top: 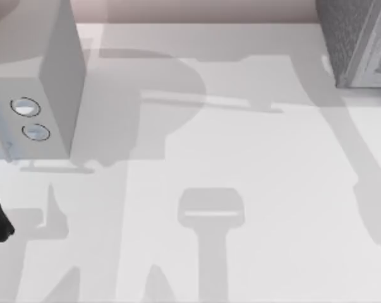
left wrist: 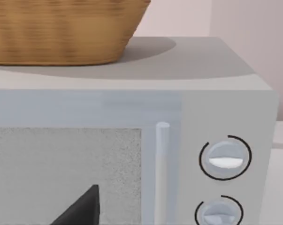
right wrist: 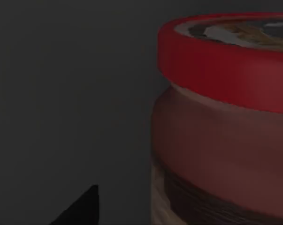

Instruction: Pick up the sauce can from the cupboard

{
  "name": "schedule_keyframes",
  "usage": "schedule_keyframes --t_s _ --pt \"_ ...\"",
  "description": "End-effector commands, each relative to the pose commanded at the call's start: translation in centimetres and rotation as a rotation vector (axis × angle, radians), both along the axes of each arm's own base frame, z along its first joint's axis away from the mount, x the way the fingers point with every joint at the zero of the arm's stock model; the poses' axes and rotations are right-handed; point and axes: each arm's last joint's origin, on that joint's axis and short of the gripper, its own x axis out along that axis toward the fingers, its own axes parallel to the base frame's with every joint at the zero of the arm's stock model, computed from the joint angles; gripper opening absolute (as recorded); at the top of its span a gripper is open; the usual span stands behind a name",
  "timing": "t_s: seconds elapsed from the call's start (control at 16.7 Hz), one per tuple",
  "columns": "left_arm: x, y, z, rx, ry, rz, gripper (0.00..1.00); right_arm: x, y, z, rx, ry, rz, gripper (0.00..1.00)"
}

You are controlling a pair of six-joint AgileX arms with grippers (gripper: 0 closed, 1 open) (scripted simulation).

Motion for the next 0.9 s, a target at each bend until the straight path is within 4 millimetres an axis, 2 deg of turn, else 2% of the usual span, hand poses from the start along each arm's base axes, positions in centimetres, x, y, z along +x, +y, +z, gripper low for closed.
schedule_keyframes --t_s 0.18,0.48,0.9 --pt "0.00 0.00 0.00 0.000 0.000 0.000 1.00 1.32 -0.10 -0.19 0.000 0.000 0.000 1.00" --pt "0.00 0.00 0.00 0.000 0.000 0.000 1.00 1.51 -0.12 -0.24 0.000 0.001 0.000 1.00" --pt "0.00 0.00 0.00 0.000 0.000 0.000 1.00 1.51 -0.12 -0.24 0.000 0.001 0.000 0.47"
